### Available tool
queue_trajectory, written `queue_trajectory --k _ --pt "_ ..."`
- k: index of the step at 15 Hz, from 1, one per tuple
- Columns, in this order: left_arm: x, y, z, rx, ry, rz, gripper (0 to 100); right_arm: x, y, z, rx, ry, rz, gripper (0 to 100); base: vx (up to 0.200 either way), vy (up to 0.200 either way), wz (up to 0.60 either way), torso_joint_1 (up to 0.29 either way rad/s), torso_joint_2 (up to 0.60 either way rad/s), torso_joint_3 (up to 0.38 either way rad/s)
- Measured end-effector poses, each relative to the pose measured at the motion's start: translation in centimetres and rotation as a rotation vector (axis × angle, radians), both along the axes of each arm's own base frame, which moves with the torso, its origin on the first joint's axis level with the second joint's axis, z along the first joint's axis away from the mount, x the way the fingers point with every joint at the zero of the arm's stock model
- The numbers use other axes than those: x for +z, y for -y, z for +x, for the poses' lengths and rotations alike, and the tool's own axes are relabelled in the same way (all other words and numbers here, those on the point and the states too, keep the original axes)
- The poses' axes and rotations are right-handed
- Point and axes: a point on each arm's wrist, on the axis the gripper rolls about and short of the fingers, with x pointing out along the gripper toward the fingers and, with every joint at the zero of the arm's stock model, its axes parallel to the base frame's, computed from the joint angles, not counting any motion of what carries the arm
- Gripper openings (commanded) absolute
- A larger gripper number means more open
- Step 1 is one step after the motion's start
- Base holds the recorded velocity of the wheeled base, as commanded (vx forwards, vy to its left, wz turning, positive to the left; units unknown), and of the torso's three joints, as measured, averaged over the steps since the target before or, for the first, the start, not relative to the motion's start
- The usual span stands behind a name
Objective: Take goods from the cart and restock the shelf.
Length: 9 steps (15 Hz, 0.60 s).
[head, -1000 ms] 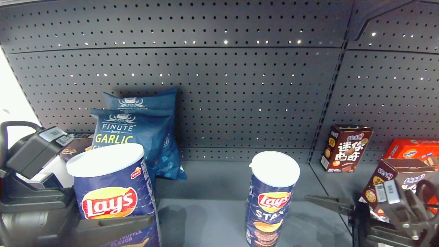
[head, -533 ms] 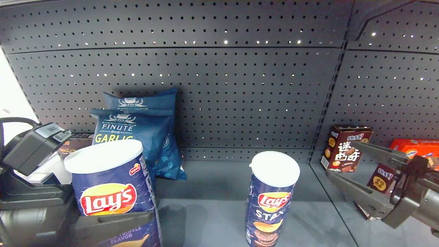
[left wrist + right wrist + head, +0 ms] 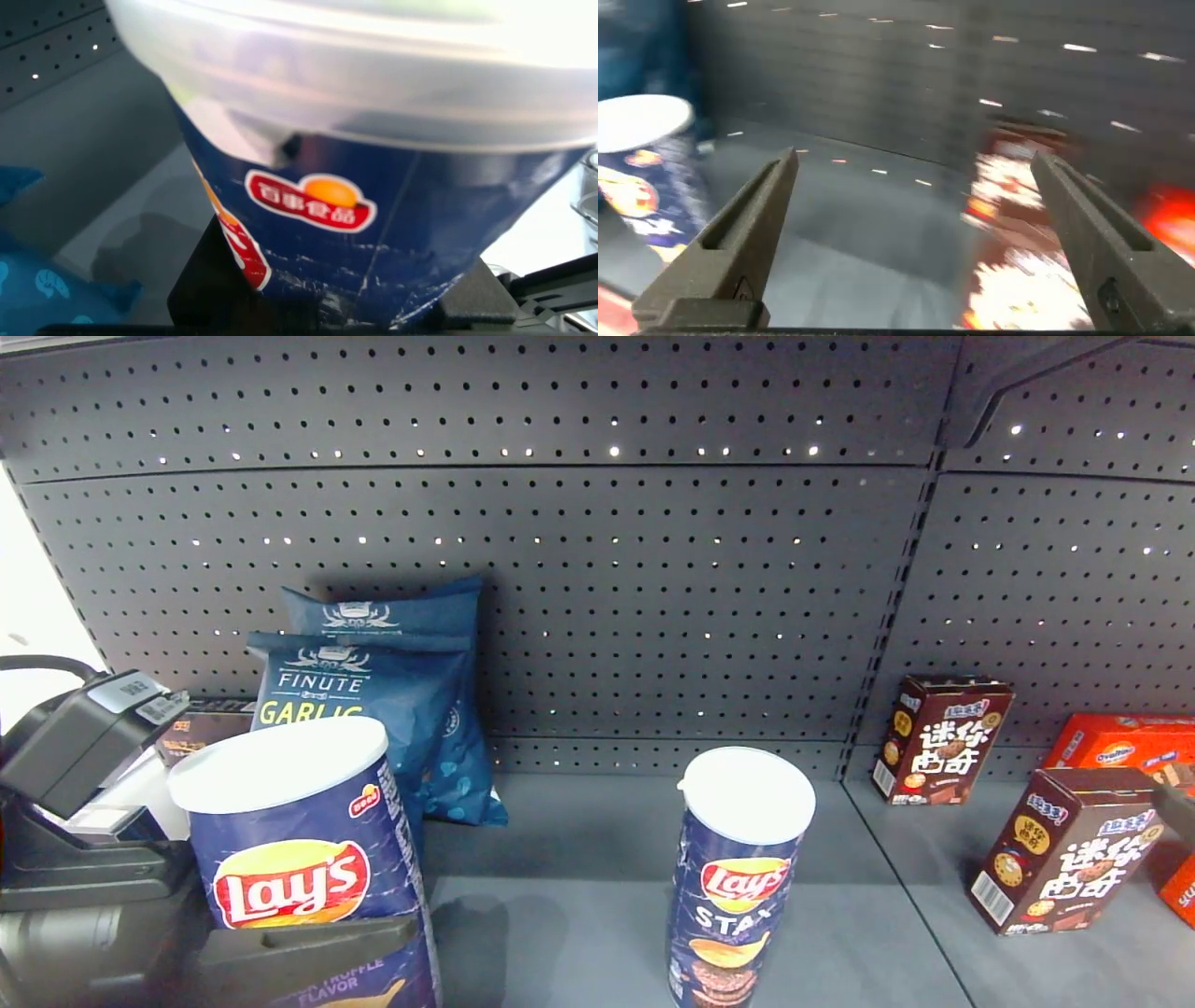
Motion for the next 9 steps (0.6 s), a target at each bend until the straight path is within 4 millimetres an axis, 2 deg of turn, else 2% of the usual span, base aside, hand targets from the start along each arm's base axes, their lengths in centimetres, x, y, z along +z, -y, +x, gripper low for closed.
queue_trajectory --k 4,7,9 --pt "0.0 0.1 -0.1 -0.01 0.003 0.0 0 -2.4 3.3 -4.5 -0.241 -0.016 0.007 100 0.0 0.0 0.0 0.0 0.0 0.0" --pt "0.0 0.1 -0.1 -0.01 0.003 0.0 0 -4.9 4.3 -6.9 -0.399 -0.008 0.015 100 0.0 0.0 0.0 0.0 0.0 0.0" --pt "0.0 0.1 -0.1 -0.009 0.002 0.0 0 -6.5 4.4 -7.9 -0.482 0.002 0.02 100 0.0 0.0 0.0 0.0 0.0 0.0"
